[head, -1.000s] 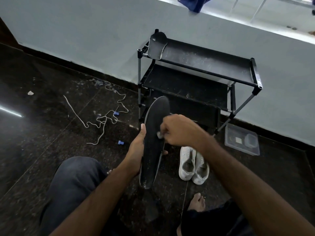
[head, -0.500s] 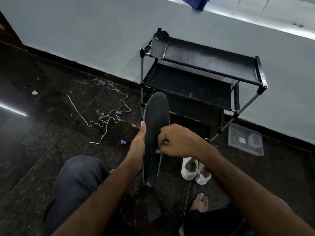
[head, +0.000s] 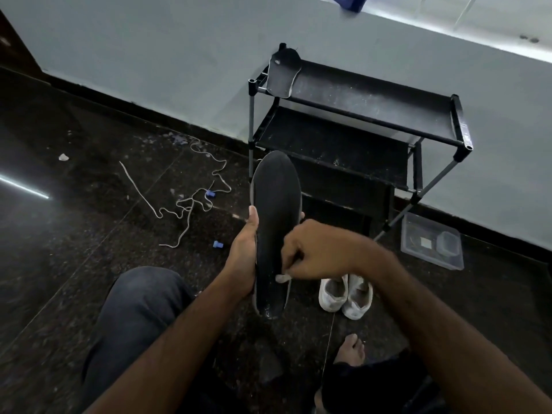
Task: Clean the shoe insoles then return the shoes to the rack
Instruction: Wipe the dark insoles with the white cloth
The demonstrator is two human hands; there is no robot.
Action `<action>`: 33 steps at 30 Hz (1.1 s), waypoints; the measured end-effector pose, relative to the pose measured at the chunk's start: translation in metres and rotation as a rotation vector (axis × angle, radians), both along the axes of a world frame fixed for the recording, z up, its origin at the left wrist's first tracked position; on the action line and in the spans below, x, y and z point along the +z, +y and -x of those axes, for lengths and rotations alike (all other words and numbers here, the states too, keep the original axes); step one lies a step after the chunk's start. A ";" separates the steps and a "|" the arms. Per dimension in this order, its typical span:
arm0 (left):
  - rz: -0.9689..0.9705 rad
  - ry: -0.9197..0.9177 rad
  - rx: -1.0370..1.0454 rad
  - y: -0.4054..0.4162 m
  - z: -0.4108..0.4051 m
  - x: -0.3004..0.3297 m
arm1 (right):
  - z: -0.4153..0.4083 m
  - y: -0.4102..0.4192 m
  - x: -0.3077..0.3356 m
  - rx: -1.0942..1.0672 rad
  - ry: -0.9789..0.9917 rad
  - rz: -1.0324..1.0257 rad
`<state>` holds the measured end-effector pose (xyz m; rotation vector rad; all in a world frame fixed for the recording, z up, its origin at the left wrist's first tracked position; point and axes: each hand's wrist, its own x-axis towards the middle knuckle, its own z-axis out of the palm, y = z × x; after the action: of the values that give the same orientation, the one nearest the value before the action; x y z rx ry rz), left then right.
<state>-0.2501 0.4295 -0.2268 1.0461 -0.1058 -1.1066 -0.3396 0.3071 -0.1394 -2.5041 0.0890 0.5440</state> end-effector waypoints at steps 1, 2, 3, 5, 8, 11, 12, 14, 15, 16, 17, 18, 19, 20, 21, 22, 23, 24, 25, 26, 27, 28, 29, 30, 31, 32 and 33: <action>-0.007 -0.014 0.003 -0.001 0.001 0.003 | 0.001 -0.007 0.009 -0.016 -0.006 -0.030; -0.013 -0.023 0.013 -0.003 0.002 0.006 | 0.001 -0.014 0.016 -0.106 -0.097 -0.060; 0.002 -0.003 0.021 -0.004 0.003 0.006 | -0.002 -0.020 0.019 -0.227 -0.241 -0.072; 0.025 0.021 0.035 -0.004 0.005 0.007 | -0.010 -0.021 0.008 -0.421 -0.505 0.048; 0.010 -0.019 0.030 -0.001 0.004 0.004 | -0.016 0.000 -0.025 -0.416 -0.529 0.237; -0.040 -0.072 0.025 0.001 -0.003 0.002 | -0.002 0.015 -0.027 -0.169 -0.333 0.005; -0.029 -0.061 0.018 0.002 -0.004 0.003 | 0.002 0.012 -0.017 -0.064 -0.216 -0.078; 0.003 -0.028 0.008 0.000 -0.003 0.005 | 0.007 0.001 0.001 -0.006 -0.133 -0.164; -0.007 -0.033 0.017 -0.001 -0.002 0.005 | 0.007 -0.005 0.005 -0.088 -0.198 -0.165; -0.005 -0.029 0.023 -0.002 -0.001 0.004 | 0.005 -0.010 0.006 -0.204 -0.305 -0.143; 0.008 -0.023 0.020 -0.002 0.001 0.002 | 0.001 -0.010 0.002 -0.314 -0.425 -0.078; 0.030 -0.024 0.008 -0.002 0.003 0.004 | -0.003 -0.007 -0.005 -0.390 -0.522 0.026; 0.037 -0.028 0.003 -0.002 0.005 0.004 | -0.006 -0.002 -0.015 -0.419 -0.568 0.132; 0.029 -0.043 0.005 -0.002 0.005 0.004 | -0.007 0.007 -0.024 -0.402 -0.560 0.197; 0.024 -0.055 0.009 -0.001 0.003 0.002 | -0.005 0.014 -0.032 -0.348 -0.510 0.192; 0.023 -0.053 0.014 0.000 0.001 0.001 | -0.001 0.020 -0.036 -0.271 -0.446 0.121; 0.027 -0.052 0.028 0.002 -0.001 0.000 | 0.004 0.023 -0.033 -0.181 -0.362 0.022; 0.038 -0.046 0.027 0.003 -0.003 -0.001 | 0.009 0.023 -0.025 -0.084 -0.262 -0.078; 0.067 -0.030 0.008 0.004 -0.004 0.000 | 0.012 0.019 -0.016 -0.006 -0.182 -0.150; 0.075 -0.019 0.002 0.003 -0.003 0.002 | 0.014 0.012 -0.008 0.001 -0.163 -0.189; 0.058 -0.015 0.005 0.001 -0.003 0.002 | 0.014 0.003 -0.002 -0.068 -0.206 -0.199; 0.050 -0.022 0.004 -0.001 -0.001 0.001 | 0.012 -0.005 0.001 -0.186 -0.301 -0.176; 0.050 -0.037 -0.006 -0.003 0.001 -0.001 | 0.009 -0.012 0.000 -0.307 -0.414 -0.115; 0.047 -0.046 -0.019 -0.004 0.002 -0.002 | 0.005 -0.014 -0.006 -0.406 -0.516 -0.016; 0.036 -0.056 -0.021 -0.004 0.003 -0.001 | 0.001 -0.013 -0.013 -0.467 -0.590 0.100; 0.027 -0.057 -0.010 -0.003 0.003 -0.001 | -0.001 -0.010 -0.023 -0.475 -0.621 0.201; 0.021 -0.062 -0.014 -0.002 0.001 -0.001 | -0.001 -0.004 -0.033 -0.425 -0.584 0.249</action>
<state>-0.2515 0.4275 -0.2283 1.0619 -0.1740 -1.0839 -0.3386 0.3032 -0.1721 -2.6643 0.4712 -0.3942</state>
